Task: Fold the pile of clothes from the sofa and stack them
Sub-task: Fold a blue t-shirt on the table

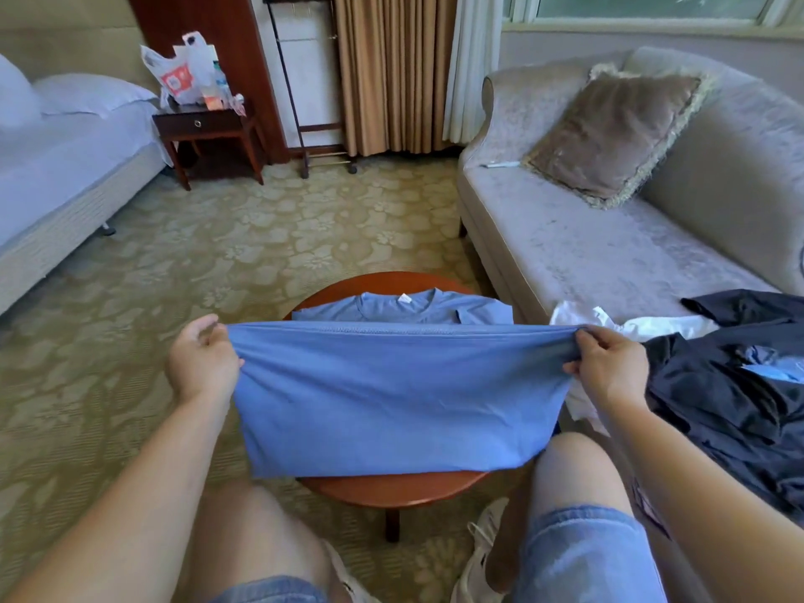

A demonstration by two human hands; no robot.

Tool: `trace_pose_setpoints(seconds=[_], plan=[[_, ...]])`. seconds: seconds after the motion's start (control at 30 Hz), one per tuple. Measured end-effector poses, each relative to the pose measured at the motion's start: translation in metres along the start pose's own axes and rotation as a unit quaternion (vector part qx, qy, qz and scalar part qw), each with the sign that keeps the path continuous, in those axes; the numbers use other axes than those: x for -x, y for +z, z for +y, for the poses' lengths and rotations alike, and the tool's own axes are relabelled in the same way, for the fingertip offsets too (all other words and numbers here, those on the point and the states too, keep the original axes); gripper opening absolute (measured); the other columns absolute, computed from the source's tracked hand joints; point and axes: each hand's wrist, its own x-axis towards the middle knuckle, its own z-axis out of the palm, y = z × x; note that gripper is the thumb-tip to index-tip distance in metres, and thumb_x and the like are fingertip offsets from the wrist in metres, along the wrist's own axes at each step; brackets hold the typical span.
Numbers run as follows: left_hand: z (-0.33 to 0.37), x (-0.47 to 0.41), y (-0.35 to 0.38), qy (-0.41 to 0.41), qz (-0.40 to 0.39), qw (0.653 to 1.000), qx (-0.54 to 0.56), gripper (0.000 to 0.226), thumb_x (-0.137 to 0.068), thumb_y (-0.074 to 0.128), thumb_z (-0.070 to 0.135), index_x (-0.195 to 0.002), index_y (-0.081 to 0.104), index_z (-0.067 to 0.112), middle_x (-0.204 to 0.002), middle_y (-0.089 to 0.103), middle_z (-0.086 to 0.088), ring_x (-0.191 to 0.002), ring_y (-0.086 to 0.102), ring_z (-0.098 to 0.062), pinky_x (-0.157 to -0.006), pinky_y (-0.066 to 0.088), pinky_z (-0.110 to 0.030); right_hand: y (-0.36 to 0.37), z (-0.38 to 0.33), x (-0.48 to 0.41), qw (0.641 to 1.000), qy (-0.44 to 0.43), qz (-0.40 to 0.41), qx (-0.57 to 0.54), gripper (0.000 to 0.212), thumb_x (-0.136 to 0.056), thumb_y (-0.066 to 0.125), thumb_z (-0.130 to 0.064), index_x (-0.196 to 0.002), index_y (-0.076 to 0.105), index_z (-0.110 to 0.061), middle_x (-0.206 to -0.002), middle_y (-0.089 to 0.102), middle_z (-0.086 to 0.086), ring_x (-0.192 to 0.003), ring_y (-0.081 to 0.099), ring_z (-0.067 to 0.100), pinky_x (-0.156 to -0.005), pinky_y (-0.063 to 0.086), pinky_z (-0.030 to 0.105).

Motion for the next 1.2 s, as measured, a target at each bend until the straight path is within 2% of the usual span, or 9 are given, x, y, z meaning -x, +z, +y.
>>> trace_pose_setpoints(seconds=[0.27,0.33,0.43,0.5,0.57,0.63,0.87,1.07,1.2], plan=[[0.003,-0.096,0.1,-0.006,0.011,0.998,-0.057,0.025,-0.096,0.05,0.012,-0.116,0.066,0.013,-0.088,0.063,-0.008,-0.035,0.053,-0.005,-0.036,0.046,-0.014,0.088,-0.018,-0.131,0.992,-0.032,-0.01,0.119,0.021,-0.092,0.049,-0.017,-0.082,0.067,-0.011,-0.035,0.053,-0.012,-0.045,0.058,0.006,-0.046,0.041,0.013],[-0.006,-0.121,0.123,-0.02,0.011,0.996,-0.086,0.024,-0.095,0.051,0.013,-0.111,0.068,0.015,-0.069,0.06,0.0,-0.029,0.05,0.001,-0.041,0.049,-0.018,0.112,-0.017,-0.157,0.987,-0.038,-0.023,0.156,0.021,-0.089,0.051,-0.017,-0.08,0.068,-0.007,-0.036,0.055,-0.008,-0.052,0.061,0.013,-0.05,0.043,0.021],[-0.019,-0.154,0.152,-0.045,-0.008,0.991,-0.128,0.017,-0.091,0.053,0.017,-0.093,0.07,0.014,-0.05,0.062,0.01,-0.045,0.062,-0.005,-0.067,0.06,-0.032,0.148,-0.01,-0.186,0.978,-0.04,-0.031,0.201,0.019,-0.086,0.056,-0.014,-0.096,0.07,-0.006,-0.077,0.072,0.017,-0.084,0.067,0.027,-0.065,0.044,0.028],[-0.03,-0.161,0.169,-0.029,-0.043,0.984,-0.168,0.032,-0.088,0.055,0.028,-0.112,0.068,0.01,-0.093,0.075,0.001,-0.097,0.069,-0.022,-0.095,0.052,-0.04,0.169,-0.001,-0.198,0.98,-0.033,-0.039,0.192,0.042,-0.09,0.054,-0.016,-0.13,0.054,-0.004,-0.119,0.063,0.024,-0.113,0.059,0.032,-0.09,0.047,0.035],[-0.045,-0.15,0.178,0.003,-0.09,0.967,-0.24,0.056,-0.096,0.052,0.032,-0.145,0.041,0.009,-0.146,0.046,-0.013,-0.135,0.042,-0.024,-0.114,0.031,-0.034,0.183,0.009,-0.192,0.979,-0.03,-0.069,0.19,0.071,-0.09,0.051,-0.029,-0.151,0.022,-0.007,-0.149,0.037,0.021,-0.136,0.039,0.031,-0.112,0.032,0.037],[-0.066,-0.129,0.177,0.055,-0.136,0.942,-0.301,0.064,-0.098,0.051,0.032,-0.152,0.025,0.009,-0.157,0.025,-0.016,-0.145,0.022,-0.025,-0.118,0.017,-0.033,0.188,0.027,-0.172,0.964,-0.057,-0.13,0.223,0.078,-0.089,0.051,-0.034,-0.153,0.016,-0.007,-0.154,0.025,0.021,-0.142,0.028,0.031,-0.117,0.022,0.035],[-0.116,-0.057,0.139,0.056,-0.176,0.856,-0.483,0.073,-0.093,0.055,0.045,-0.152,0.025,0.014,-0.155,0.022,-0.018,-0.142,0.021,-0.035,-0.115,0.018,-0.043,0.175,0.075,-0.083,0.792,-0.164,-0.301,0.506,0.067,-0.097,0.039,-0.053,-0.153,0.02,-0.022,-0.161,0.004,0.009,-0.149,0.0,0.029,-0.117,0.006,0.055],[-0.108,-0.037,0.113,0.041,-0.193,0.867,-0.457,0.075,-0.092,0.06,0.036,-0.153,0.02,0.019,-0.146,0.029,-0.016,-0.133,0.028,-0.036,-0.11,0.026,-0.042,0.156,0.078,-0.056,0.755,-0.212,-0.322,0.53,0.071,-0.094,0.031,-0.058,-0.153,0.021,-0.022,-0.162,0.002,0.008,-0.149,-0.002,0.028,-0.118,0.004,0.056],[-0.119,-0.031,0.099,0.091,-0.198,0.842,-0.495,0.069,-0.096,0.053,0.037,-0.153,0.02,0.018,-0.137,0.034,-0.018,-0.122,0.038,-0.039,-0.102,0.034,-0.046,0.13,0.098,-0.045,0.771,-0.204,-0.277,0.536,0.081,-0.09,0.015,-0.071,-0.152,0.028,-0.019,-0.161,0.015,0.009,-0.149,0.007,0.028,-0.117,0.01,0.057]])
